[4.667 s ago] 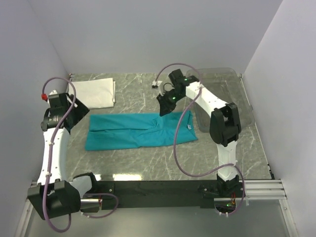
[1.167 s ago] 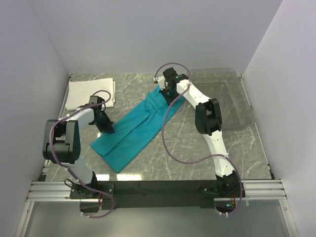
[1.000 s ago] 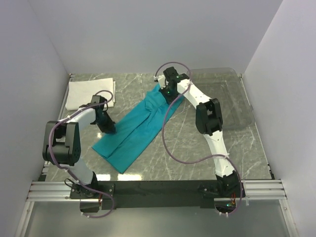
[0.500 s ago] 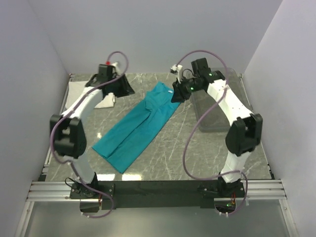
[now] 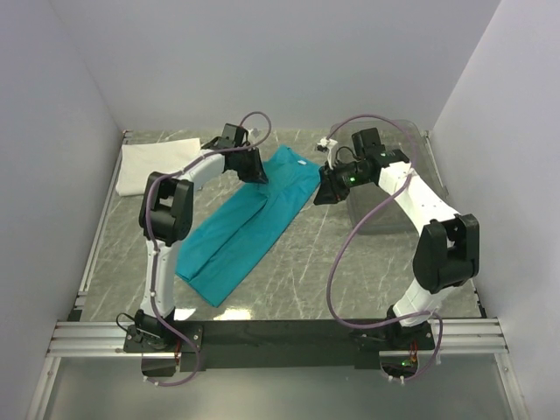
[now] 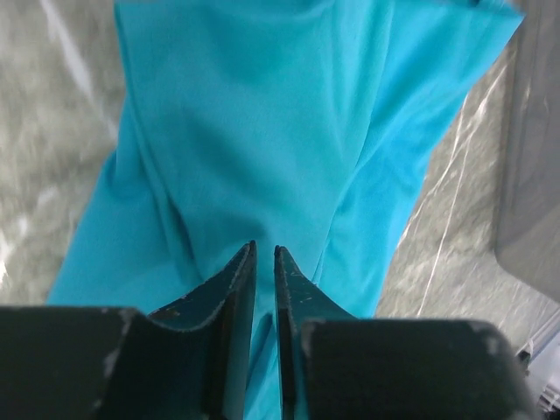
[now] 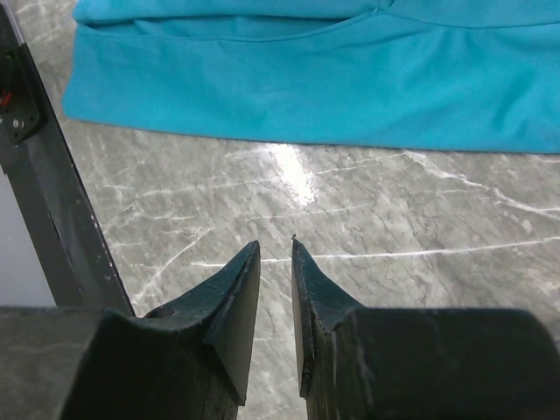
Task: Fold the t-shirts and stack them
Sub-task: Fold the tshirt
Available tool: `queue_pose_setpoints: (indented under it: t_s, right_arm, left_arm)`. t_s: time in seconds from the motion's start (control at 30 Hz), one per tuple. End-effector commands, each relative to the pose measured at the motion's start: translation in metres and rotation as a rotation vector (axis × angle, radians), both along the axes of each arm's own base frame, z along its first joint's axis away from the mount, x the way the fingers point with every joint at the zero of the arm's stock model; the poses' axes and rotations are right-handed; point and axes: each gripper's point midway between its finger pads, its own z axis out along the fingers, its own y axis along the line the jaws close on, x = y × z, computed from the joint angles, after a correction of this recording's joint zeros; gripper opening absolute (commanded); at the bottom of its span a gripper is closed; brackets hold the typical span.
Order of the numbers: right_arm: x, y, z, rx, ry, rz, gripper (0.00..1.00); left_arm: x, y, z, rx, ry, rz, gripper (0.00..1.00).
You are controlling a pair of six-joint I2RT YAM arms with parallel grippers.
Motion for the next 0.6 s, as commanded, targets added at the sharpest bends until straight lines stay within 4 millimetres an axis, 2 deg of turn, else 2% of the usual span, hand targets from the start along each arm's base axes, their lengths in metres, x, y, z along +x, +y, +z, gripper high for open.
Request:
queue_pose_setpoints:
  t_s: [0.0, 0.17, 0.43, 0.57]
  right_arm:
    - [0.005, 0.001, 0.031, 0.054, -0.097, -0.011, 0.29]
    - [0.005, 0.001, 0.03, 0.058, -0.089, -0.014, 0.28]
    - [0.005, -0.001, 0.03, 0.066, -0.084, -0.023, 0.28]
    - [0.006, -0.003, 0.031, 0.063, -0.088, -0.031, 0.28]
  left_arm:
    - [0.023, -0.01, 0.022, -0.03, -0.082, -0.003, 0.19]
    - [0.026, 0.006, -0.021, 0.078, -0.006, 0.06, 0.11]
    - [0.021, 0.026, -0.045, 0.172, 0.051, 0.165, 0.01]
    - [0.015, 0.057, -0.057, 0.26, 0.127, 0.327, 0.0]
